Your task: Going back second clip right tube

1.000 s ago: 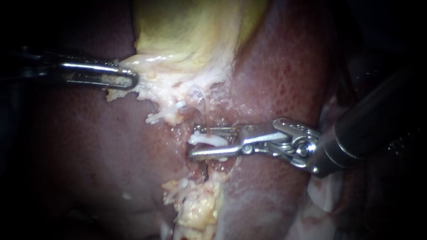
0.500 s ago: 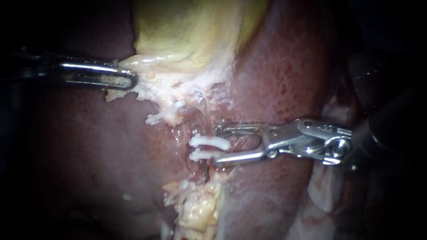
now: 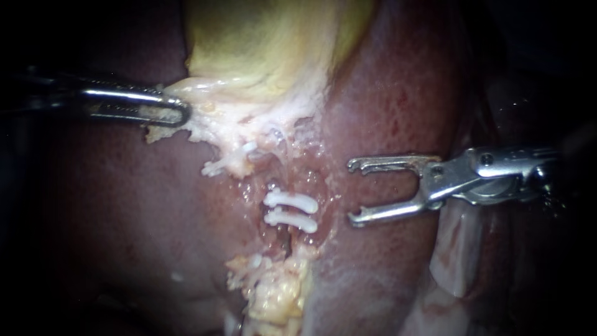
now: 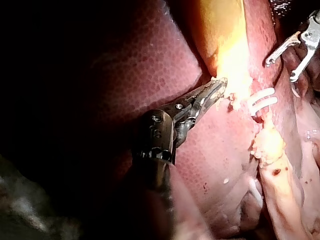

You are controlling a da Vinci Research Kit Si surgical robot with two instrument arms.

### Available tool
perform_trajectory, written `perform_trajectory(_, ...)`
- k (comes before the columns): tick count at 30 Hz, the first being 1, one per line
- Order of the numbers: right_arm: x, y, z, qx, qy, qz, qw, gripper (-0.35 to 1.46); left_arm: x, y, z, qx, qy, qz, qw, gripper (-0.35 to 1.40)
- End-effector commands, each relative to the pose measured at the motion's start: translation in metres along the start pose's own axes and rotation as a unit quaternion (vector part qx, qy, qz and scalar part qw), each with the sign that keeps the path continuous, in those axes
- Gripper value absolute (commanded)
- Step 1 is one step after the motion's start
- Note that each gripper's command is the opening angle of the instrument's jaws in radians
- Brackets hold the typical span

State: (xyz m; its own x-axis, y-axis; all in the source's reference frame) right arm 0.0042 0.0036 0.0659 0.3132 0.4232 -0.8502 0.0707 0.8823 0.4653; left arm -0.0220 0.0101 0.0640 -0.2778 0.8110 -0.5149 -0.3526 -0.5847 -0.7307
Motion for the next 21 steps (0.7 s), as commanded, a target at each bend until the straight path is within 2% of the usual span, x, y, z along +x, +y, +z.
perform_trajectory(1,0.0001,0.0000,-0.0001,0.000,-0.001,-0.002,1.0000,0.50,0.0000,0.0000,0.0001,0.001,0.000,0.000,1.0000,-0.35)
perform_trajectory(8,0.0002,-0.0003,-0.0002,0.003,-0.025,-0.019,0.9995,0.50,-0.0001,0.0001,0.0010,0.004,0.001,0.000,1.0000,-0.35)
perform_trajectory(21,0.0003,-0.0006,-0.0002,0.004,-0.027,-0.031,0.9992,0.50,-0.0018,-0.0014,0.0047,0.004,0.000,0.005,1.0000,-0.35)
